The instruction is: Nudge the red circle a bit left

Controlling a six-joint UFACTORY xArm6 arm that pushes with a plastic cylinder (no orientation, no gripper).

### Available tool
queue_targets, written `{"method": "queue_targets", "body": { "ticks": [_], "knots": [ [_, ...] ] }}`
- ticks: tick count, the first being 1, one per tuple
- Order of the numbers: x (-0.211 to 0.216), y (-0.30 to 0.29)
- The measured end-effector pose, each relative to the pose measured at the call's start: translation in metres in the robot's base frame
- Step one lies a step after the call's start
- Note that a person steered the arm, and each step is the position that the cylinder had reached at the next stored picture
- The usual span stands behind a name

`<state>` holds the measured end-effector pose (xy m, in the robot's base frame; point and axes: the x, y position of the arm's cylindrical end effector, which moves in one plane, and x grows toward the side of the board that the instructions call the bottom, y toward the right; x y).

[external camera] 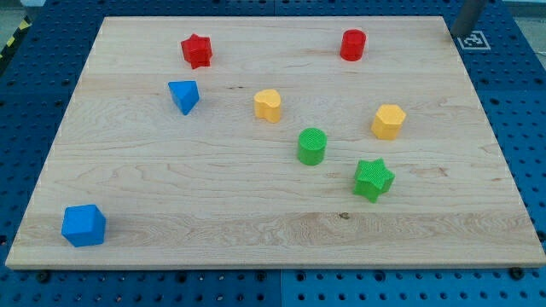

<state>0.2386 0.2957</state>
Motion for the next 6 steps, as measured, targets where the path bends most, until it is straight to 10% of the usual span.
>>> {"method": "queue_targets", "body": {
  "ticks": [2,6],
  "knots": [
    [0.008,-0.117],
    [0.071,-0.130]
  ]
}}
